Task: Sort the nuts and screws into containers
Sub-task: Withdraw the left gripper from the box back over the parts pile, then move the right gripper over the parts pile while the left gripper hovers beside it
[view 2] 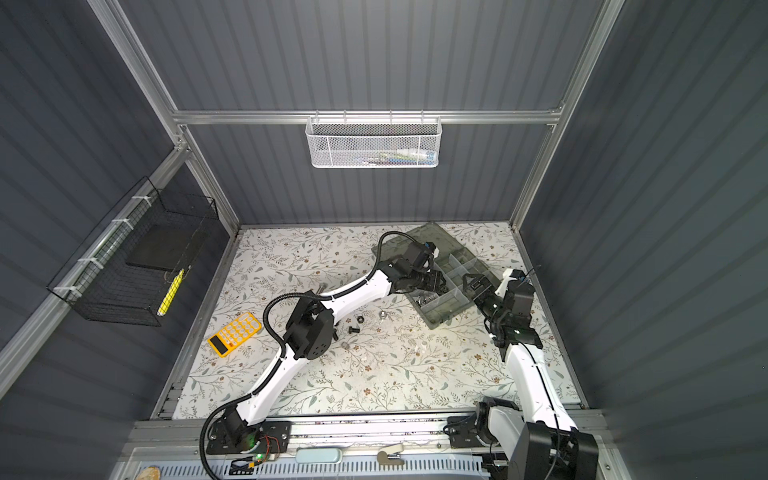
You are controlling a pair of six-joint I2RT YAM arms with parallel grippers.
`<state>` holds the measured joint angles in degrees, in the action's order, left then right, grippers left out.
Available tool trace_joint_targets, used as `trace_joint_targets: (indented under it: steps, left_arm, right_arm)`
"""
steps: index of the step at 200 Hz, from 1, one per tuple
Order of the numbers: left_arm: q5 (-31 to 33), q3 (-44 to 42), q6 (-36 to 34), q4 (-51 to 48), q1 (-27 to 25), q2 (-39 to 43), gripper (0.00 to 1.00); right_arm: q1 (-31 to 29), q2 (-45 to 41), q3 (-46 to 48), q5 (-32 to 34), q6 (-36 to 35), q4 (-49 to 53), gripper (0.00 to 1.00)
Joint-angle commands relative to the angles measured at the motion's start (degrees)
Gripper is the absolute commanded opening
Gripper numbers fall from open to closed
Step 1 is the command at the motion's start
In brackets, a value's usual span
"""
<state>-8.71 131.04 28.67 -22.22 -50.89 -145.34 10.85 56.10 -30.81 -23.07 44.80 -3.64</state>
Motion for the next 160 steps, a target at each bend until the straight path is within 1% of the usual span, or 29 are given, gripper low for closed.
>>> trace_joint_targets:
  steps: [1,23,39,60,63,72,88,113,147,154,160]
  left_arm:
    - [0.2,-1.1,-0.2,-2.0,0.8,4.3,0.56]
    - [1.6,-5.0,-1.5,-2.2,0.9,8.9,0.68]
    - [2.6,-9.8,-2.3,-1.4,1.0,13.6,0.76]
    - [3.5,-17.3,-2.7,-0.2,1.7,20.4,0.89]
    - [3.6,-18.3,-2.7,0.0,1.9,21.4,0.91]
    - [3.8,-21.6,-2.8,0.3,2.4,24.4,0.99]
    - [4.2,-27.5,-3.1,0.6,3.6,29.9,1.0]
    - [4.1,-36.9,-3.3,1.0,6.4,38.7,1.0]
    - [2.8,-49.5,-3.3,2.5,10.5,50.3,1.0]
    - [2.6,-53.7,-3.3,2.7,11.5,52.4,1.0]
    - [2.5,-56.1,-3.4,3.0,12.2,54.3,1.0]
  right_arm:
    - [0.3,-1.6,1.3,0.5,-0.8,-0.5,0.99]
    - [0.1,-2.1,1.4,-0.2,-1.4,-0.6,0.99]
    - [-1.1,-2.3,1.5,0.3,-2.3,-0.7,0.99]
    - [-4.7,-2.5,0.0,3.2,-5.1,0.8,0.99]
    - [-5.4,-2.5,-0.4,5.4,-5.6,1.2,0.99]
    - [-7.5,-2.2,-1.5,7.3,-6.9,2.0,0.99]
    - [-10.9,-1.1,-3.9,9.5,-9.3,3.7,0.99]
    - [-16.3,1.7,-7.9,10.7,-12.6,6.3,0.99]
    - [-25.2,7.1,-14.2,13.6,-16.4,11.0,0.99]
    - [-26.9,7.6,-15.5,14.0,-17.3,11.9,0.99]
    - [-28.3,10.2,-16.5,14.1,-17.8,12.5,0.99]
